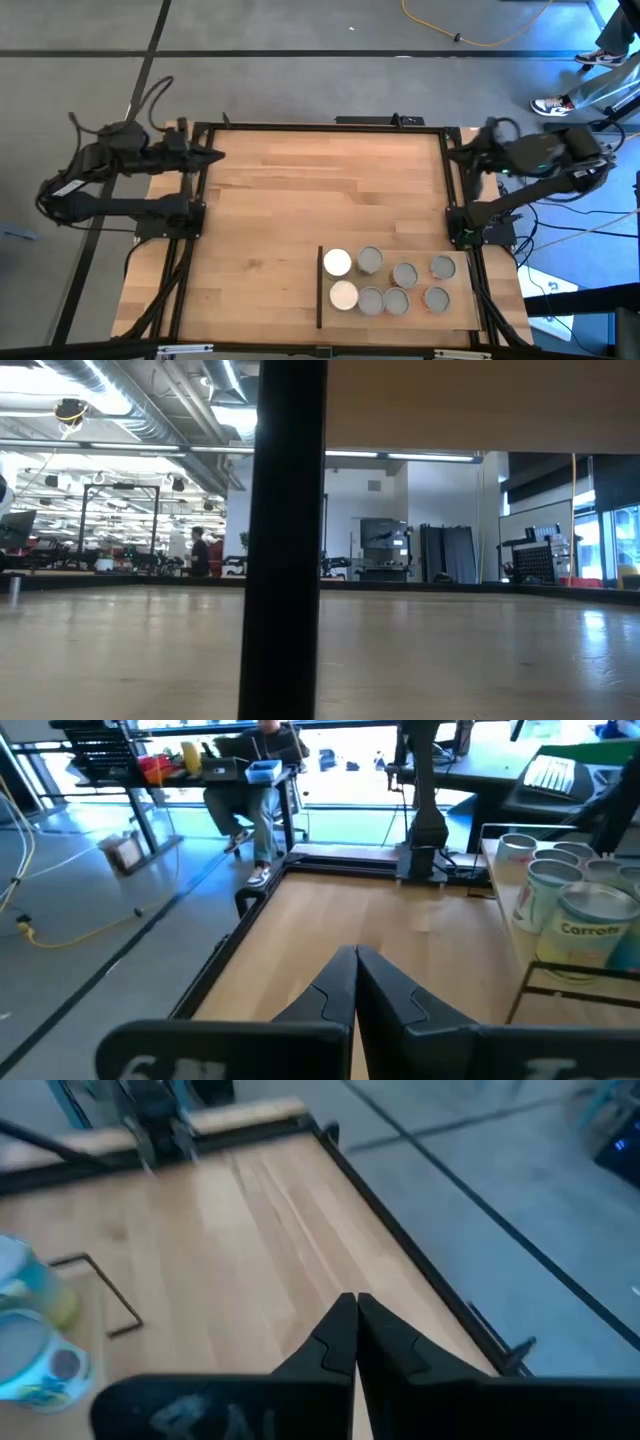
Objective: Pick and place cans onto a shelf
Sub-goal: Return to Home Position
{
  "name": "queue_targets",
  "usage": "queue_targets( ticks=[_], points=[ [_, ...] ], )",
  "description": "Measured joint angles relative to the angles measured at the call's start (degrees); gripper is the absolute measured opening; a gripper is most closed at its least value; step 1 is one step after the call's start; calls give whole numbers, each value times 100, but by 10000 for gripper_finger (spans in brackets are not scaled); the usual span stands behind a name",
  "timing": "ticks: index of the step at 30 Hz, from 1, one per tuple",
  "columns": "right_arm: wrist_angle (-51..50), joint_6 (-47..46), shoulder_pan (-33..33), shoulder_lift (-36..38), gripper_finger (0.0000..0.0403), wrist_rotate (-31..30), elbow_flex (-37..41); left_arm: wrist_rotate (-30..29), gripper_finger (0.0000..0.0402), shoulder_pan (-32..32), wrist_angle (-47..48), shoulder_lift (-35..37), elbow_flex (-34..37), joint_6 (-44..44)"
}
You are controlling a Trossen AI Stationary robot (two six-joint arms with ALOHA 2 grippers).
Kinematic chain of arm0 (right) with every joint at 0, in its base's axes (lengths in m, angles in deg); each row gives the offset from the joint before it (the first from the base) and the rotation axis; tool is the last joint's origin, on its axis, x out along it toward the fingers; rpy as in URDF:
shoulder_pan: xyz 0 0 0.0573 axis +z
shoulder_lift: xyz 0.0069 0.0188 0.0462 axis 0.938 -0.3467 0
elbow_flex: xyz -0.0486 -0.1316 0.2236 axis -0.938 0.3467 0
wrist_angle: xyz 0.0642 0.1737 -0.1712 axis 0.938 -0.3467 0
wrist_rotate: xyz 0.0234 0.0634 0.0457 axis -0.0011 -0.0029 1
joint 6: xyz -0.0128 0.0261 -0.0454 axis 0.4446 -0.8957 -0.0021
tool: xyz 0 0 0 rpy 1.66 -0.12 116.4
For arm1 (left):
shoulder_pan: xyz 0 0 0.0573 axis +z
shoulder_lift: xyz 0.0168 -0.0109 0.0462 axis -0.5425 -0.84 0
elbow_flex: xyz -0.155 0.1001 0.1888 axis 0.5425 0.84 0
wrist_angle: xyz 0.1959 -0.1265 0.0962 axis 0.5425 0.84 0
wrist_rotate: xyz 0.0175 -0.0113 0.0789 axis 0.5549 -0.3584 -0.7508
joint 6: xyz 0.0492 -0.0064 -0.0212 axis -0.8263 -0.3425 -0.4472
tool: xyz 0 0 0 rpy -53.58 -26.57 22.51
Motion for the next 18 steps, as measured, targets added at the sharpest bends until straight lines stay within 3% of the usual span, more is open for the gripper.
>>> queue_targets(
  ticks=[18],
  points=[
    [321,423,1,2411,10,643,281,-227,0,0,772,2085,7,184]
  ],
)
